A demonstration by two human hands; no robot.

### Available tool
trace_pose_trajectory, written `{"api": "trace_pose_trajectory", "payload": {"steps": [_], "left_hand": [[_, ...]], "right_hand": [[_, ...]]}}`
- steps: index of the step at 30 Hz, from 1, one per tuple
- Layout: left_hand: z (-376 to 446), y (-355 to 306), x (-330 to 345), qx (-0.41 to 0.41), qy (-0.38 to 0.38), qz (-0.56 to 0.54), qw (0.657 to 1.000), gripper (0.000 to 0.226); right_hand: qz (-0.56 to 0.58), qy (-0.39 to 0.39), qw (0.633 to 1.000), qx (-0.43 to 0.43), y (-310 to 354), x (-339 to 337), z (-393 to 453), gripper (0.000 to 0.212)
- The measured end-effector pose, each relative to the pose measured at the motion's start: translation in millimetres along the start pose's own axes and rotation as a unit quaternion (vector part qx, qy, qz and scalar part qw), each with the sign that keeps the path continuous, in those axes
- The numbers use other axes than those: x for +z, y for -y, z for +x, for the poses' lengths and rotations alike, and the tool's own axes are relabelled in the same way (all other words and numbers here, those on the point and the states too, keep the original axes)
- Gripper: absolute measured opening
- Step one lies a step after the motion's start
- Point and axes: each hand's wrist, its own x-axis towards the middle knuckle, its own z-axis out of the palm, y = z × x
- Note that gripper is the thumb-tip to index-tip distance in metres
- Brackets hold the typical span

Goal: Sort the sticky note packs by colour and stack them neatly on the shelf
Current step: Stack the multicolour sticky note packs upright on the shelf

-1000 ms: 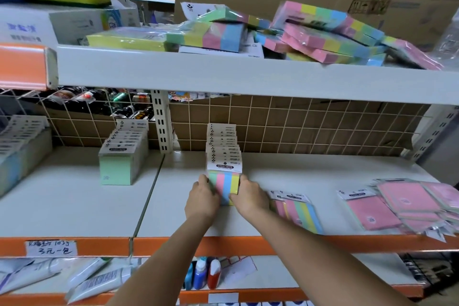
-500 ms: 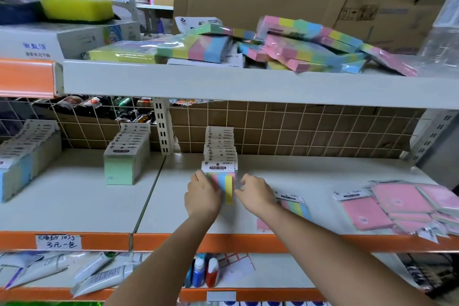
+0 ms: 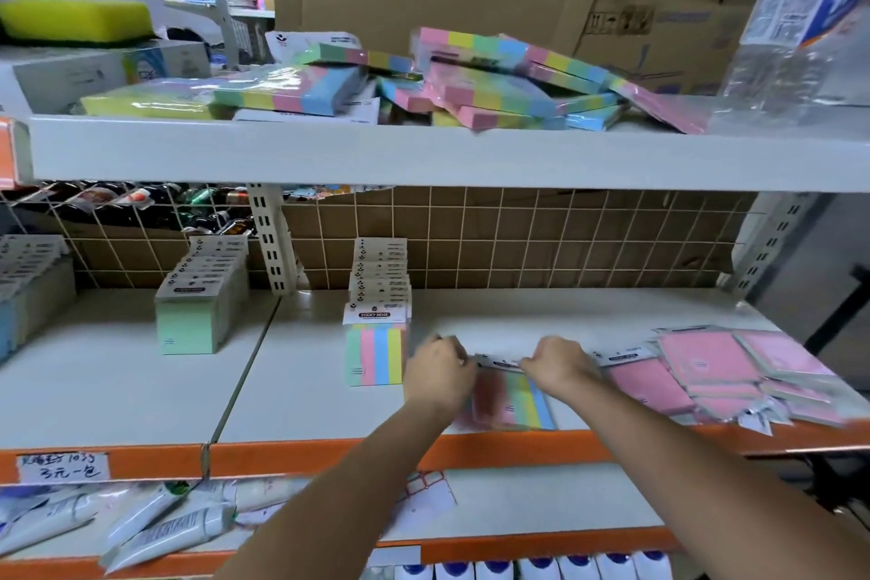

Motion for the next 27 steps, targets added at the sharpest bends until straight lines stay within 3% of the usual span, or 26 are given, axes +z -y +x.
{"api": "trace_pose_trajectory", "payload": {"steps": [4, 13, 19, 27], "left_hand": [[-8, -19, 24, -0.06, 0.089, -0.037, 0.993, 0.027], [1, -19, 44, -0.183, 0.125, -0.143, 0.965, 0.026], [2, -18, 37, -0.211, 0.095, -0.193, 0.953, 0.027], [2, 0, 6, -0.145, -0.017, -0.183, 0.972, 0.032]], "right_hand": [[-0.017, 0.038, 0.999, 0.017, -11, 3, -6, 0.038], [0.06, 0.077, 0.995, 0.032, -10, 15, -7, 0.032], [0.046, 0.007, 0.999, 0.011, 0, 10, -7, 0.031], [0.127, -0.055, 0.989, -0.05, 41, 11, -11, 0.037]]}}
